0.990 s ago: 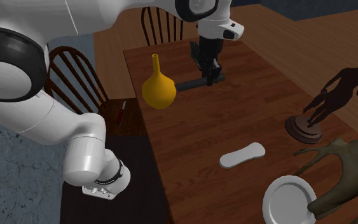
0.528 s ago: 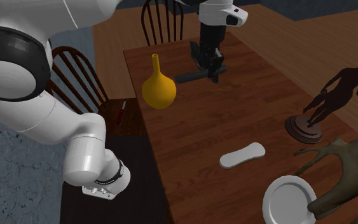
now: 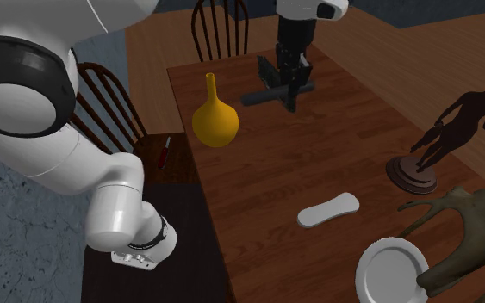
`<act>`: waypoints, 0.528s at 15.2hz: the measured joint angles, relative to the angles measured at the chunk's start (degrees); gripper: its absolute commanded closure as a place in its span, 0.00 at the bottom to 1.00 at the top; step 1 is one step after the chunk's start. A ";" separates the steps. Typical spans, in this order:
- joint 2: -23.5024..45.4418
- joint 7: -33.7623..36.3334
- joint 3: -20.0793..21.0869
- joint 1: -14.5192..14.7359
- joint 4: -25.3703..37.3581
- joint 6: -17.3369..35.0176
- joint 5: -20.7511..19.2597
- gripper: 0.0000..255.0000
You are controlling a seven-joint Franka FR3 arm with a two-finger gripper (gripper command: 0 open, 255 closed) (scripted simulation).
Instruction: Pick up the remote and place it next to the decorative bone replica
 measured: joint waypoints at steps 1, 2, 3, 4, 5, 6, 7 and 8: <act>0.04 -1.09 -0.68 -0.42 -0.08 0.14 -0.14 1.00; 0.91 -2.26 -1.37 -0.92 1.03 -0.04 -0.50 1.00; 1.65 -3.53 -2.14 -1.47 1.85 -0.09 -0.82 1.00; 2.49 -4.75 -2.85 -1.99 2.78 -0.13 -1.13 1.00; 3.25 -5.93 -3.54 -2.51 3.14 0.32 -1.41 1.00; 3.36 -7.28 -4.34 -3.06 3.11 0.51 -1.54 1.00; 4.86 -8.29 -4.88 -3.52 5.11 0.07 -1.90 1.00; 5.91 -9.43 -5.50 -4.02 6.39 -0.10 -2.15 1.00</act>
